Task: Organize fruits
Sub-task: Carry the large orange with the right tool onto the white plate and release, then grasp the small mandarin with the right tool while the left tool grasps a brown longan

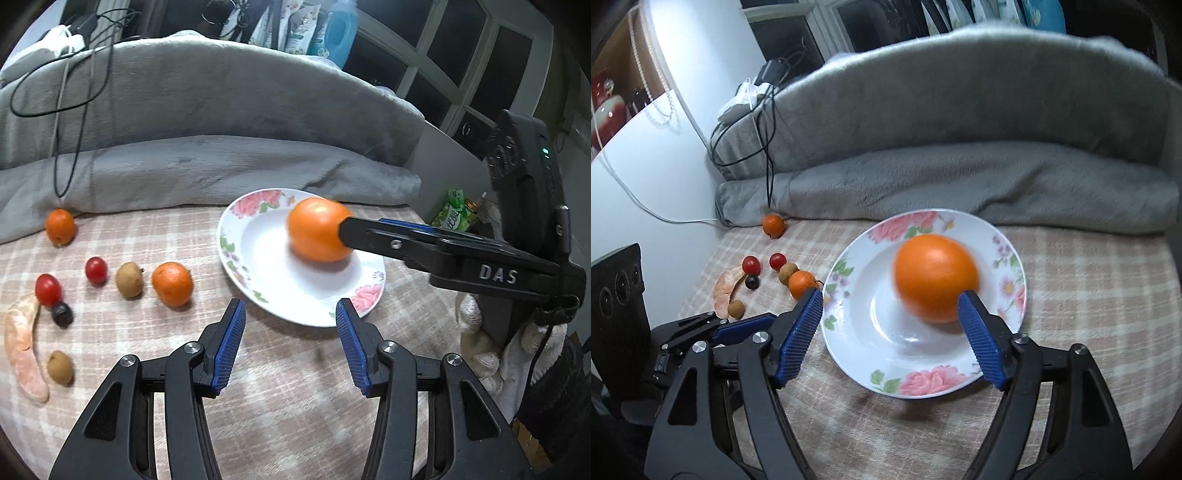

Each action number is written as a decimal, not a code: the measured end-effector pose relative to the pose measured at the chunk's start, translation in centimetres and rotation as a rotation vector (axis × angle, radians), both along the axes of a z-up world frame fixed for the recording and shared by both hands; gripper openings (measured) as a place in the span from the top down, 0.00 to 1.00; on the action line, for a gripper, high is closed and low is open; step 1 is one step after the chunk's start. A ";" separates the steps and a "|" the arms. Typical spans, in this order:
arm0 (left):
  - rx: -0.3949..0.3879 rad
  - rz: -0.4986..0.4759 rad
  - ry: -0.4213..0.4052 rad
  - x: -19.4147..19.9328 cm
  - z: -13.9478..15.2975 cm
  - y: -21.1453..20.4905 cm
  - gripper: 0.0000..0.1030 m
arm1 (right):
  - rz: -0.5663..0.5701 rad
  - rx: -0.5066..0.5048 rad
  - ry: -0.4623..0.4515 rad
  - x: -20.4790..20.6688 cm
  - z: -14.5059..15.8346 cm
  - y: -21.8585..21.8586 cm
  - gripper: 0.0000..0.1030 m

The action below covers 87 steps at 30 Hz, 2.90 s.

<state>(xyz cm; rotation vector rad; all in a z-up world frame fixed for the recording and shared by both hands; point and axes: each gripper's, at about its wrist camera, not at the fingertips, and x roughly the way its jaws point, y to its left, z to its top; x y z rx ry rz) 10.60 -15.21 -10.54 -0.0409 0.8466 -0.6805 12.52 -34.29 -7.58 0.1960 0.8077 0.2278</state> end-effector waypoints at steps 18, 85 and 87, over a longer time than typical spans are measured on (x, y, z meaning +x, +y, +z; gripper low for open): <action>0.009 0.152 -0.044 -1.1 1.5 6.5 0.34 | 0.014 -0.063 -0.061 -1.7 1.7 2.5 0.22; 0.247 0.217 0.021 3.9 -4.8 13.9 0.73 | 0.422 -0.408 0.132 8.1 -5.2 16.2 0.61; 0.259 0.212 0.021 3.9 -5.1 13.8 0.75 | 0.425 -0.429 0.141 8.2 -5.6 16.4 0.65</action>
